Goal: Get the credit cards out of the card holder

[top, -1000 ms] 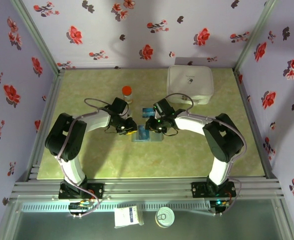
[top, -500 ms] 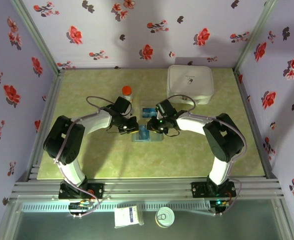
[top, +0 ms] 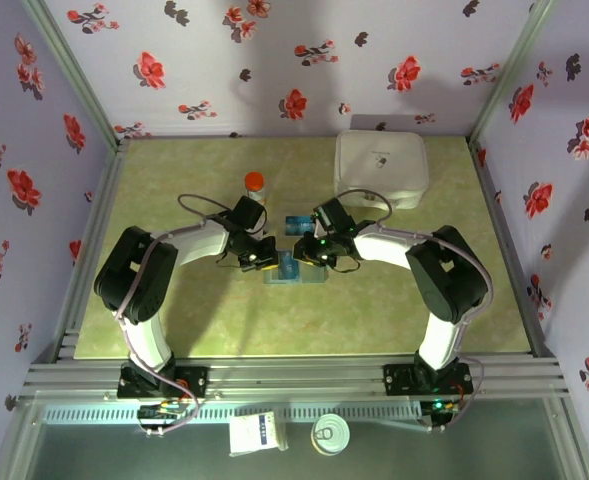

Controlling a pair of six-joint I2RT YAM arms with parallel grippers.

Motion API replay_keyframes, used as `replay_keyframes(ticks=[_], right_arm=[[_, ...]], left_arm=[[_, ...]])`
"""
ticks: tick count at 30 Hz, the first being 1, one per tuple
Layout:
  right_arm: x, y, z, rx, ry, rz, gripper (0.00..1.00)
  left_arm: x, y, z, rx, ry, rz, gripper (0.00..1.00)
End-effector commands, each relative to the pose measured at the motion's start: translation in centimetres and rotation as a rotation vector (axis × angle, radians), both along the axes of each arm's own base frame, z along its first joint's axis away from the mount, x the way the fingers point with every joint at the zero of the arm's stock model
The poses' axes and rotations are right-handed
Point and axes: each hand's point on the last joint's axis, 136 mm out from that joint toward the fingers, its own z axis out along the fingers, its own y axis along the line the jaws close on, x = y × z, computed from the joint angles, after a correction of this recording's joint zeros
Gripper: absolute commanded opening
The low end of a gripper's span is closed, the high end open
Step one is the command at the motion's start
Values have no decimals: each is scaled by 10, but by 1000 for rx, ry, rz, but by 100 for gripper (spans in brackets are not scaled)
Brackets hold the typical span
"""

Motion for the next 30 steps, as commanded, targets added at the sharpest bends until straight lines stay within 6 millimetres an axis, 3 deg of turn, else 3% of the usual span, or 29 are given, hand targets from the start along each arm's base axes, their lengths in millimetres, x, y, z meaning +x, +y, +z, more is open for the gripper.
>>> replay_keyframes(ticks=[1,11,30], right_arm=[[-5,-2,-14,2,47,-7,25],[-7,2,-23,21,72,-3,25],[-5,14,-4,136,63,-2,17]], left_arm=[[-3,6,-10,45,12,-9,0],[-3,6,-10,48,14,-10,0],[-2,6,-9,50,14,-7,0]])
